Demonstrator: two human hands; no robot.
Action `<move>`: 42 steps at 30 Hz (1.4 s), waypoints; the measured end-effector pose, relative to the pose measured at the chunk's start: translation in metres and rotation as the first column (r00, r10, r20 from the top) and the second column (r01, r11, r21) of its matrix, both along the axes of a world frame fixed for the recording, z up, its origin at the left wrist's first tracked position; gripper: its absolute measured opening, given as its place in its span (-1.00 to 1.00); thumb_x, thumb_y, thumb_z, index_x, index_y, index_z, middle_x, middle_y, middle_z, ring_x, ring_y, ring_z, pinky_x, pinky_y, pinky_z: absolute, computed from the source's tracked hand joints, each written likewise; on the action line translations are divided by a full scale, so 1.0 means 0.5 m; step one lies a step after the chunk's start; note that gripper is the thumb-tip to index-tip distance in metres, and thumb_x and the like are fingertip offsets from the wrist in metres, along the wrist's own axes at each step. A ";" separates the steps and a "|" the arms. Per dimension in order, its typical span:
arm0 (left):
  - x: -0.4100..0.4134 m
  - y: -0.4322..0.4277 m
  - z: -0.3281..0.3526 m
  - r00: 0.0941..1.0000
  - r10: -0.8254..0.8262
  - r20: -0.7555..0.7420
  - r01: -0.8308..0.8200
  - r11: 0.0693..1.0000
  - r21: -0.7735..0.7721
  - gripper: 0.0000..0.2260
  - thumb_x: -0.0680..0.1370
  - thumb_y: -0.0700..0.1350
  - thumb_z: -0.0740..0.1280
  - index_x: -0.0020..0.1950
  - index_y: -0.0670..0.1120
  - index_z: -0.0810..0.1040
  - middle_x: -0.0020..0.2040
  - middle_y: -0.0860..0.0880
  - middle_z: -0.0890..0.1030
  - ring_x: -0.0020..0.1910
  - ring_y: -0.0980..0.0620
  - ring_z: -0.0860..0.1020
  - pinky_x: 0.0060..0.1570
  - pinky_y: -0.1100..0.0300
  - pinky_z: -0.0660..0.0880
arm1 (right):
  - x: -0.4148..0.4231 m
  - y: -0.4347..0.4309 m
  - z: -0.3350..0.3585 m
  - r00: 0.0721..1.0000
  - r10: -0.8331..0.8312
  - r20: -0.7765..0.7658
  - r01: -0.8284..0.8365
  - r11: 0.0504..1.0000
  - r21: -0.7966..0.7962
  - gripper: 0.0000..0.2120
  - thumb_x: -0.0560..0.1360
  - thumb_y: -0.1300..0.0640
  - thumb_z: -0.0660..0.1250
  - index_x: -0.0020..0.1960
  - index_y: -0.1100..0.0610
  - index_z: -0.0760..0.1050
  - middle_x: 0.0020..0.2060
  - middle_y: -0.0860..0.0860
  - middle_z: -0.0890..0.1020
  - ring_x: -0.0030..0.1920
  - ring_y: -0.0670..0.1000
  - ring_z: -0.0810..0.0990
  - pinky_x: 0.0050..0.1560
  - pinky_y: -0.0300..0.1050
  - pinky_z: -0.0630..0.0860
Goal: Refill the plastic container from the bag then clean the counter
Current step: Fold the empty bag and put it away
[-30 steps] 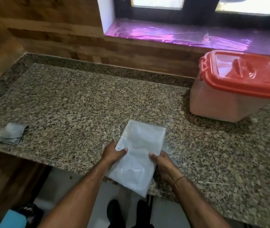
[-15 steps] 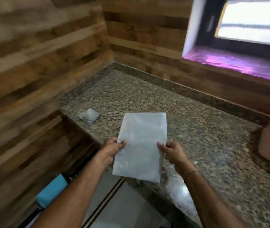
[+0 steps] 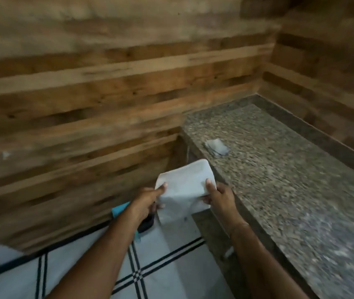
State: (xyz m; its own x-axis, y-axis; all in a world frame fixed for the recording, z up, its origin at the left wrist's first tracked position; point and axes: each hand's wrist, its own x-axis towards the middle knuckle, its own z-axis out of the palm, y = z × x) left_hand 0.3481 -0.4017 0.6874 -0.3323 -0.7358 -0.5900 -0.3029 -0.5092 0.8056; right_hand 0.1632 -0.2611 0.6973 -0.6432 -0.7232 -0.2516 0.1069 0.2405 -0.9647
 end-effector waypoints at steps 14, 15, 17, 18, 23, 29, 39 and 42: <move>0.316 -0.157 -0.095 0.909 0.404 -0.098 -0.409 0.912 -0.030 -0.67 0.47 0.06 0.57 0.07 -0.15 0.69 0.00 -0.11 0.74 -0.03 -0.06 0.71 -0.23 0.18 0.62 | 0.253 -0.316 -0.102 0.957 0.100 0.272 -0.124 0.990 0.071 -0.53 0.42 -0.01 0.60 -0.01 0.39 0.60 -0.01 0.28 0.72 0.01 0.19 0.70 0.13 0.13 0.64; 0.325 -0.164 -0.103 0.911 0.402 -0.088 -0.408 0.910 -0.071 -0.74 0.47 0.00 0.58 0.02 -0.15 0.71 -0.06 -0.08 0.76 -0.06 -0.06 0.73 -0.25 0.19 0.61 | 0.259 -0.339 -0.117 0.945 0.104 0.311 -0.136 0.987 0.082 -0.60 0.40 0.05 0.62 -0.03 0.34 0.58 -0.01 0.28 0.72 0.00 0.19 0.70 0.11 0.12 0.66; 0.348 -0.184 -0.125 0.914 0.399 -0.077 -0.406 0.905 -0.131 -0.78 0.46 -0.09 0.60 0.03 -0.16 0.71 -0.06 -0.06 0.77 -0.02 -0.10 0.73 -0.17 0.17 0.62 | 0.270 -0.383 -0.153 0.916 0.130 0.380 -0.171 0.982 0.077 -0.74 0.41 0.22 0.59 -0.15 0.18 0.49 -0.08 0.27 0.68 -0.09 0.16 0.68 -0.07 0.01 0.67; 0.359 -0.195 -0.135 0.916 0.395 -0.068 -0.401 0.903 -0.156 -0.72 0.44 -0.11 0.62 0.08 -0.17 0.69 0.00 -0.08 0.77 0.02 -0.10 0.73 -0.09 0.13 0.64 | 0.274 -0.402 -0.171 0.905 0.147 0.400 -0.192 0.979 0.075 -0.72 0.41 0.28 0.58 -0.18 0.15 0.46 -0.08 0.26 0.65 -0.11 0.15 0.66 -0.14 -0.03 0.66; 0.412 -0.247 -0.213 0.864 0.501 -0.051 -0.497 0.864 0.074 -0.48 0.43 -0.09 0.62 0.34 -0.14 0.56 0.21 -0.13 0.71 0.15 -0.13 0.70 -0.06 0.05 0.68 | 0.289 -0.465 -0.265 0.809 0.400 0.430 -0.479 0.873 0.090 -0.45 0.43 0.16 0.59 0.35 0.27 0.51 0.21 0.24 0.68 0.22 0.28 0.66 0.26 0.24 0.60; 0.456 -0.293 -0.333 0.872 0.484 0.077 -0.484 0.829 0.279 -0.64 0.53 0.06 0.50 0.19 -0.15 0.62 0.10 -0.11 0.70 0.05 -0.07 0.66 -0.04 0.11 0.64 | 0.328 -0.537 -0.341 0.805 0.402 0.436 -0.533 0.813 0.234 -0.72 0.59 0.16 0.42 0.26 0.23 0.59 0.10 0.10 0.72 0.03 0.08 0.70 -0.16 -0.25 0.65; 0.519 -0.356 -0.732 0.717 0.652 0.249 -0.694 0.703 0.156 -0.88 0.54 -0.14 0.52 -0.02 -0.13 0.62 -0.05 -0.13 0.66 -0.05 -0.15 0.63 -0.03 0.01 0.63 | 0.395 -0.642 -0.773 0.897 0.229 0.379 -0.413 0.742 0.529 -0.77 0.60 -0.05 0.39 0.17 0.06 0.54 0.10 -0.04 0.59 0.12 0.02 0.54 0.25 0.01 0.43; 0.543 -0.382 -0.874 0.667 0.689 0.283 -0.733 0.675 0.084 -0.88 0.53 -0.14 0.53 -0.12 -0.07 0.61 -0.13 -0.11 0.64 -0.10 -0.15 0.61 0.00 -0.01 0.61 | 0.419 -0.661 -0.951 0.880 0.184 0.438 -0.445 0.643 0.623 -0.22 0.53 -0.16 0.45 0.57 0.19 0.24 0.51 0.14 0.36 0.47 0.17 0.38 0.46 0.08 0.30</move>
